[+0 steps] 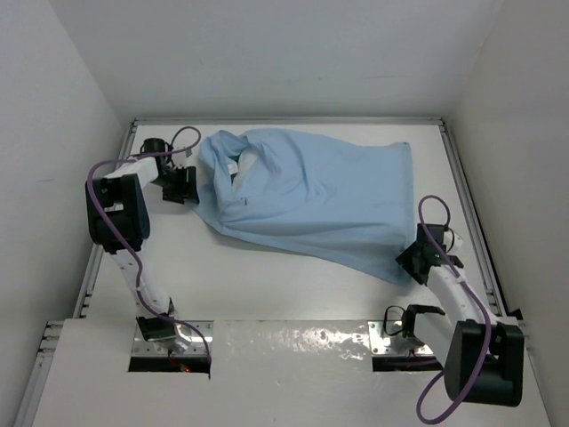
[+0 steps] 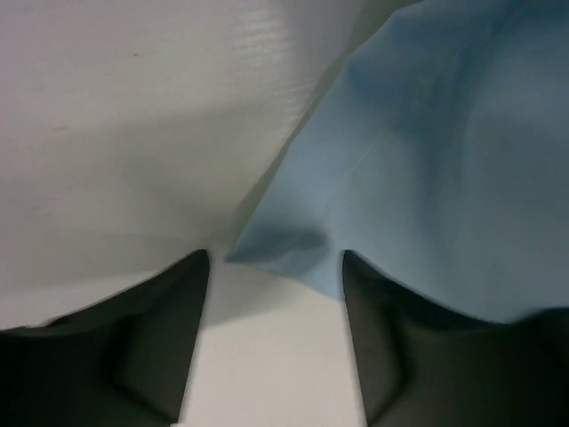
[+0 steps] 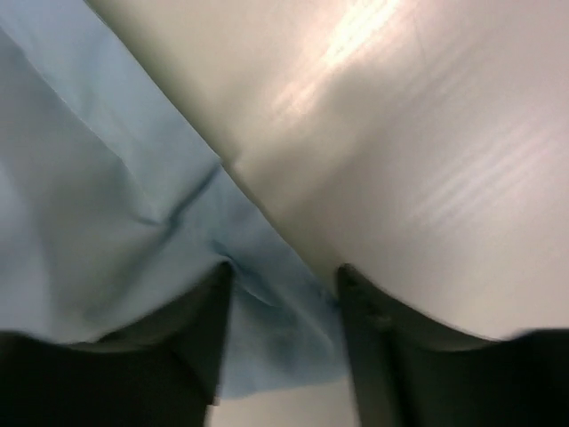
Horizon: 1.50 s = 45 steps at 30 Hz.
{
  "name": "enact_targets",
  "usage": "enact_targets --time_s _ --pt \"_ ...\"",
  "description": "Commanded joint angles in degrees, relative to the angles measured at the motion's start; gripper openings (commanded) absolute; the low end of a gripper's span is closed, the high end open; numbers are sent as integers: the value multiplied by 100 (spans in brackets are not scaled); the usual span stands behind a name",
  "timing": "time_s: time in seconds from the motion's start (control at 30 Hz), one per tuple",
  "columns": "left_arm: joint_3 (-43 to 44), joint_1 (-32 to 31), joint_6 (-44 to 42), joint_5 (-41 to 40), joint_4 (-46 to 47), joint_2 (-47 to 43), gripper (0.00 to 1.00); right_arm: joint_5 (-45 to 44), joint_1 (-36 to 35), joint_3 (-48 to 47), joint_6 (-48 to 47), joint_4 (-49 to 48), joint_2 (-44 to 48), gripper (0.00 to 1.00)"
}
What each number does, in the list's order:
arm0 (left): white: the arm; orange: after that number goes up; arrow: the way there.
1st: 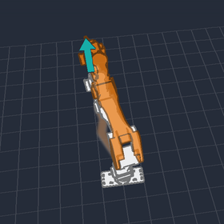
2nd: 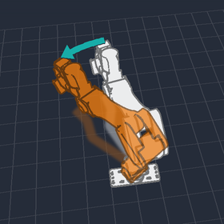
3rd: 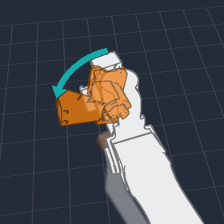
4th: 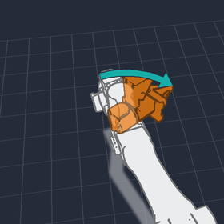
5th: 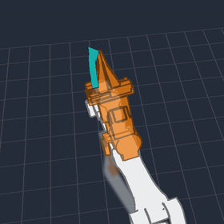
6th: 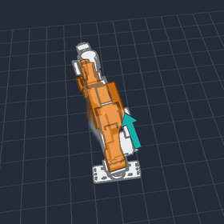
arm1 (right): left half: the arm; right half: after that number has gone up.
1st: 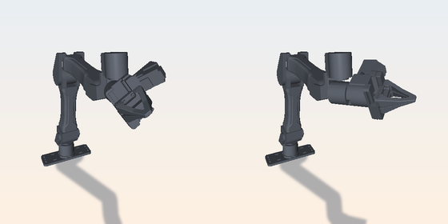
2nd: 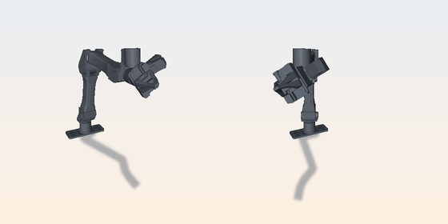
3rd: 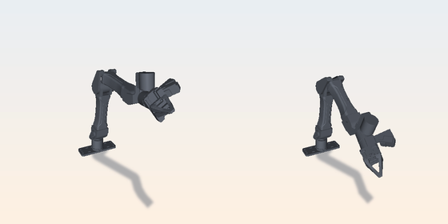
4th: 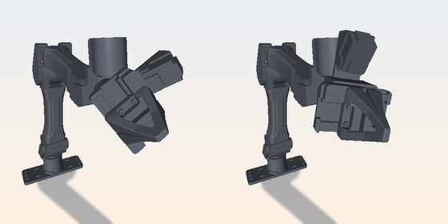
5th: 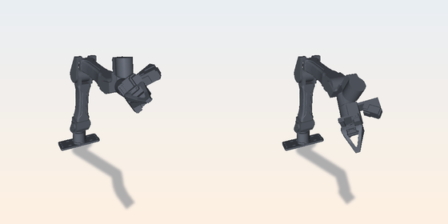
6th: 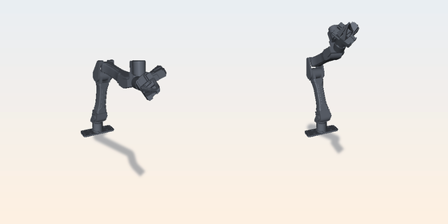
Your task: Put the pillow into the pillowcase
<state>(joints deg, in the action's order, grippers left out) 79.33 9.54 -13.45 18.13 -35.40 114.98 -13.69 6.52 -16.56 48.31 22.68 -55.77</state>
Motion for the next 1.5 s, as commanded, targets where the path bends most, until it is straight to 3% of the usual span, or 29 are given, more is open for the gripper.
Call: enact_targets --time_s 0.0,0.03,0.07,0.1,0.13,0.27,0.43,0.5,0.7,0.8,0.87,0.9,0.97,1.07,1.27,1.47 --pt "-67 -172 150 559 147 323 49 534 -11 531 240 -422 -338 44" --pt "-6 -198 133 638 43 419 40 569 -11 531 249 -439 -295 22" --pt "3 -250 89 831 -19 446 17 578 -11 531 240 -448 -225 10" --pt "-5 -251 80 972 -55 455 2 578 -11 531 249 -457 -146 1" --pt "-40 -242 71 1112 -107 420 0 526 -11 478 257 -466 81 0" --pt "230 -50 -17 2105 -450 -44 0 438 -11 -205 12 -186 566 0" --pt "1231 556 289 2897 -863 -1168 0 648 -11 -2358 -436 158 541 0" --pt "1549 741 413 2898 -898 -1459 0 832 -11 -3173 -498 149 453 0" --pt "2586 1006 308 2318 -1171 -2269 0 1343 -11 -4450 -595 106 198 0" --pt "3656 1207 492 2204 -1154 -2357 0 1343 -11 -5431 -709 -114 -29 0" --pt "4755 1602 1079 2081 -831 -2348 0 1229 -2 -6233 -998 -71 -284 0" --pt "5159 1751 1334 2002 -158 -2488 0 1142 -11 -7090 -1200 -9 -547 0" --pt "5329 2217 2099 1888 922 -2655 0 862 -11 -8225 -1359 0 -750 0" --pt "5829 2447 2374 1861 1316 -2779 0 570 -11 -9064 -1562 -79 -909 0" --pt "6049 2447 2041 2037 624 -3113 0 491 -11 -9076 -1799 113 -559 0" --pt "6472 2439 767 738 -932 -3192 0 -53 -11 -8716 -2089 694 118 0"
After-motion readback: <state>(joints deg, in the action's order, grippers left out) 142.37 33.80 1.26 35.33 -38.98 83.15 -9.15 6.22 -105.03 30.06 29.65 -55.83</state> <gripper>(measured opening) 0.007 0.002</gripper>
